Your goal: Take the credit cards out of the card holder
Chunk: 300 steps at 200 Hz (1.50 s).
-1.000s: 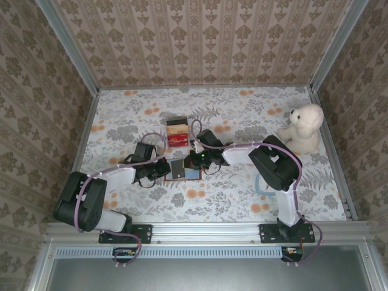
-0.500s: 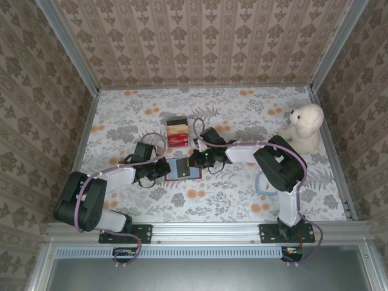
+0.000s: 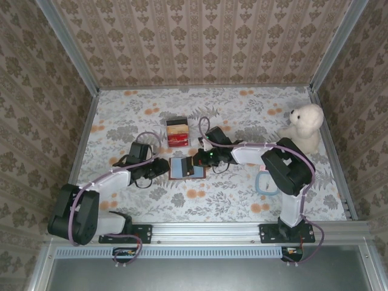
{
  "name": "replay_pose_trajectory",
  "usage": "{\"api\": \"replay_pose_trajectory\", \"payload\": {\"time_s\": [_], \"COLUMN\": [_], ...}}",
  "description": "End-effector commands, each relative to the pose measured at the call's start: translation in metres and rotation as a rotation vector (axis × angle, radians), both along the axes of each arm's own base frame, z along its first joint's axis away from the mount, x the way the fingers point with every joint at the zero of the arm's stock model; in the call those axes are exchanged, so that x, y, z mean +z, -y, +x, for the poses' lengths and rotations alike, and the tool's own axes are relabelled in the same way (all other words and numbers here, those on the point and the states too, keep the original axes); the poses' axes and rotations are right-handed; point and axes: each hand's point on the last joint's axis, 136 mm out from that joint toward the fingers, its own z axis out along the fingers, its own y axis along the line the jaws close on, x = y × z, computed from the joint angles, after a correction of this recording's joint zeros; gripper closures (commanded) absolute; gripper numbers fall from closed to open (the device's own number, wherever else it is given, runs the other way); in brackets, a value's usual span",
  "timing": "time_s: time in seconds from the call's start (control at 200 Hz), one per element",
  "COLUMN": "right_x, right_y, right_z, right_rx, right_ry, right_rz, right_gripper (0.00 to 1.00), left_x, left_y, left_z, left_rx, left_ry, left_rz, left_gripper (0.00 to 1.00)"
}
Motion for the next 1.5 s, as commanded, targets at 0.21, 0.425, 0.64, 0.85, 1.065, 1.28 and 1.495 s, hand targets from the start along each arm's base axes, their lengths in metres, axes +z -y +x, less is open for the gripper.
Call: {"api": "replay_pose_trajectory", "payload": {"time_s": [0.21,0.425,0.64,0.85,1.065,1.28,1.495], "right_x": [0.042,0.041,0.067,0.106,0.124,0.123,0.12], "right_y": [0.018,0.023,0.014,0.0,-0.006,-0.007,-0.008], "right_z": [0.0,0.0,-0.001,-0.004,-0.003,-0.004,-0.002], "right_rx": [-0.035,-0.044,-0.026,0.01,0.023,0.023,0.022], "right_ry": [0.057,0.046,0.067,0.075,0.075,0.062,0.053], "right_rz": [0.098,0.084,0.198,0.392,0.473,0.478,0.477], "right_gripper": [1.0,1.0,1.0,1.0,1.0,1.0,1.0], "left_x": [0.041,0.05,0.058,0.075,0.096,0.1,0.107], "left_y": [0.019,0.032,0.045,0.063,0.076,0.078,0.08], "left_z": [0.005,0.01,0.011,0.015,0.021,0.023,0.023], "left_rx": [-0.024,-0.044,-0.079,-0.145,-0.193,-0.212,-0.228], "left_ry": [0.062,0.075,0.071,0.078,0.113,0.12,0.135], "left_rz": [-0.194,-0.291,-0.392,-0.53,-0.634,-0.641,-0.662], "left_gripper": [0.26,0.24,0.2,0.15,0.34,0.58,0.79]}}
